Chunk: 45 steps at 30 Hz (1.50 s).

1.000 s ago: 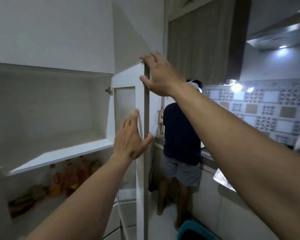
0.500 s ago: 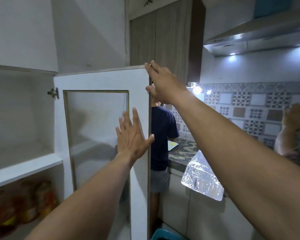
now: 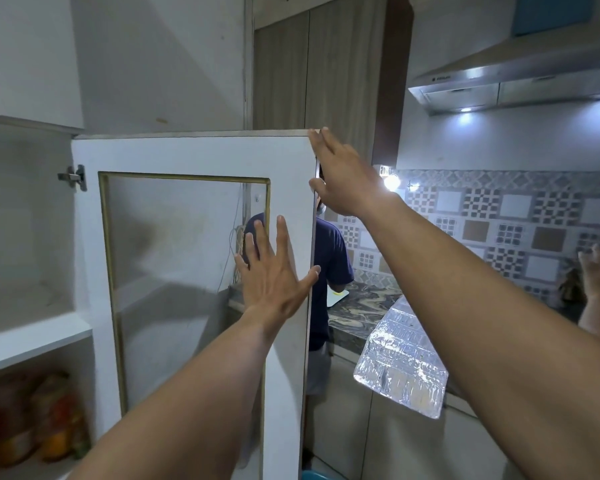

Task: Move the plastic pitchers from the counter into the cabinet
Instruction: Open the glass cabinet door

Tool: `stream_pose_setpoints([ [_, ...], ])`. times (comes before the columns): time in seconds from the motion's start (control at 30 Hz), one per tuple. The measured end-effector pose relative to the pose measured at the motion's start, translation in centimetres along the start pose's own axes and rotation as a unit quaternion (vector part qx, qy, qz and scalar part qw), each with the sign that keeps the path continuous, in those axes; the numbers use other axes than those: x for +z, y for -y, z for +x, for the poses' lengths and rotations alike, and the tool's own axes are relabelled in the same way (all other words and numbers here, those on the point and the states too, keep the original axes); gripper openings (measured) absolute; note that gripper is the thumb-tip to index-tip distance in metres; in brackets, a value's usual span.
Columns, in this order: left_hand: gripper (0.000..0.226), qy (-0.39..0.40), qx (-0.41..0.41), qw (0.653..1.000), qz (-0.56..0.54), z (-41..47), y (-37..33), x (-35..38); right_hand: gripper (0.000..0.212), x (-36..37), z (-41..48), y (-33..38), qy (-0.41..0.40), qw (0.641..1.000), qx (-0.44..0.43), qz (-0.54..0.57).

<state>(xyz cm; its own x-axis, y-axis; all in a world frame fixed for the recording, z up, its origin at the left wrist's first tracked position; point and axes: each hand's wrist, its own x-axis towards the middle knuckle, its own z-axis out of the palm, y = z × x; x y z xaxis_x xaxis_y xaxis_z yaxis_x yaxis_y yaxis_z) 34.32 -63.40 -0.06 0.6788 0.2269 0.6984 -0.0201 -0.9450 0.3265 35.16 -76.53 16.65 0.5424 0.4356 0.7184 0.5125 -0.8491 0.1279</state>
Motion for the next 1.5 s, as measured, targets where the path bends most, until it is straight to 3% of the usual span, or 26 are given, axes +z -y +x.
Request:
stream_pose_setpoints([
  [0.23,0.102,0.000,0.031,0.999,0.024,0.4,1.4,-0.3,0.078,0.5,0.2,0.6,-0.007,0.999,0.016,-0.038],
  [0.43,0.076,-0.025,0.072,0.995,0.060,1.0,4.0,-3.6,0.072,0.5,0.1,5.7,-0.110,0.993,-0.020,-0.023],
  [0.83,0.066,-0.050,-0.075,0.961,0.262,-2.1,23.2,-18.2,0.065,5.9,2.9,24.0,-0.040,0.971,-0.121,0.203],
  [1.17,0.068,-0.100,-0.282,0.877,0.376,-16.0,36.1,-33.8,0.070,7.9,0.4,48.4,0.051,0.891,-0.271,0.360],
  [1.5,0.067,-0.133,-0.437,0.770,0.445,-33.2,44.7,-49.0,0.071,2.4,-8.5,72.7,0.120,0.788,-0.386,0.465],
])
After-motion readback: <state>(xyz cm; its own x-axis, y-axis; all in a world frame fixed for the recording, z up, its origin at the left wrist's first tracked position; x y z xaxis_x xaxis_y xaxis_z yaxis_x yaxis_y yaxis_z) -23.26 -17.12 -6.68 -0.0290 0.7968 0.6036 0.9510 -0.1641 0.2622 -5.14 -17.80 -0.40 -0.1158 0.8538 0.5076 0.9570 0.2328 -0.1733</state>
